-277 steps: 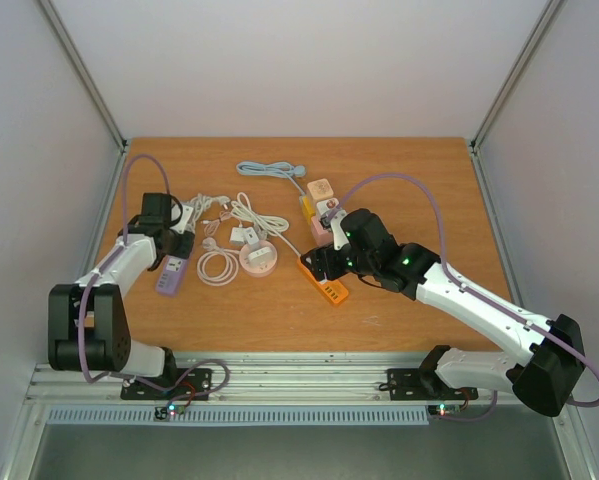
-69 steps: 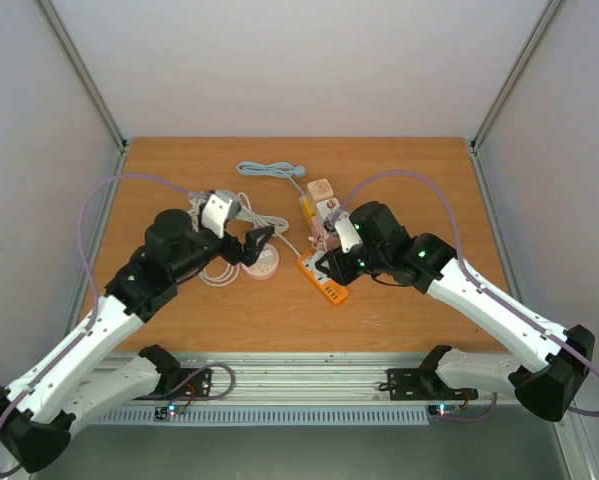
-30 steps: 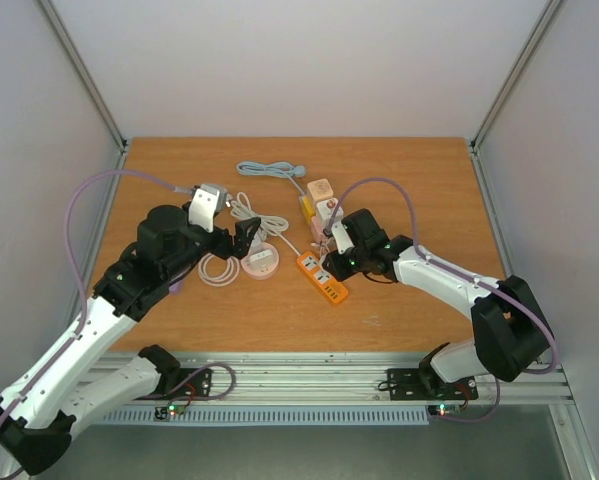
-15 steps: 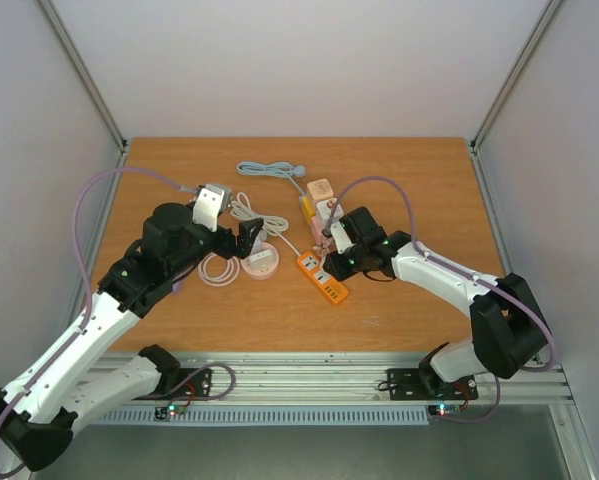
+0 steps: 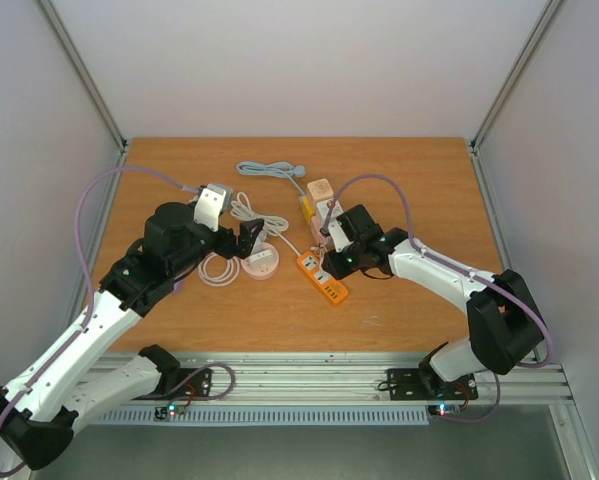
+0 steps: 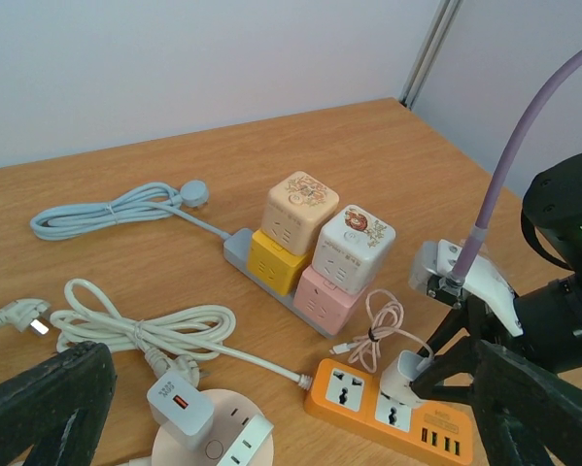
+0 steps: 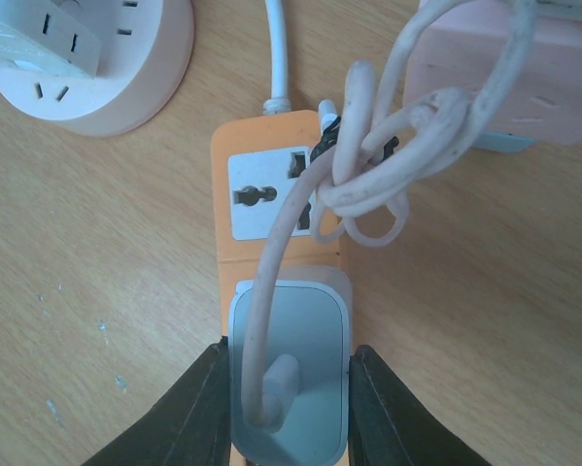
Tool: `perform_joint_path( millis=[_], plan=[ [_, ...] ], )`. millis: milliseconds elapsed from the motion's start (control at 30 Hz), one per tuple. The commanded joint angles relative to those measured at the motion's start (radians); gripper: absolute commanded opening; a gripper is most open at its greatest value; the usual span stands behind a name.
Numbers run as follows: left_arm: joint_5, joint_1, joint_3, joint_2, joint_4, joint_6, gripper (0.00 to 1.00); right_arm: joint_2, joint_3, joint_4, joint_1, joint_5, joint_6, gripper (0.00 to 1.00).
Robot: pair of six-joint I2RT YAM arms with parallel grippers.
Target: Insert the plug
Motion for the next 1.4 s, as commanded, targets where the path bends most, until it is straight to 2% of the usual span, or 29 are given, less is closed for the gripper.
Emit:
perform_joint_path(
  millis=[0, 233, 533, 1100, 1367],
  plan=[
    [0.009, 0.006, 0.000, 0.003, 0.022, 0.013, 0.99, 0.044, -0.012, -0.065, 0.035, -0.029, 0.012, 0.04],
    [0.013, 0.006, 0.000, 0.004, 0.021, 0.013, 0.99, 0.054, -0.010, -0.074, 0.060, -0.021, 0.038, 0.04],
    [0.013, 0.007, 0.002, 0.003, 0.016, 0.013, 0.99, -0.025, -0.007, -0.065, 0.065, 0.161, 0.050, 0.04],
    [0.025, 0.007, 0.000, 0.000, 0.010, 0.006, 0.99, -0.029, 0.006, -0.055, 0.048, 0.145, -0.044, 0.04],
    [0.041, 0.009, 0.002, 0.005, 0.014, 0.004, 0.99, 0.007, 0.027, -0.155, 0.013, 0.120, -0.075, 0.04]
  ],
)
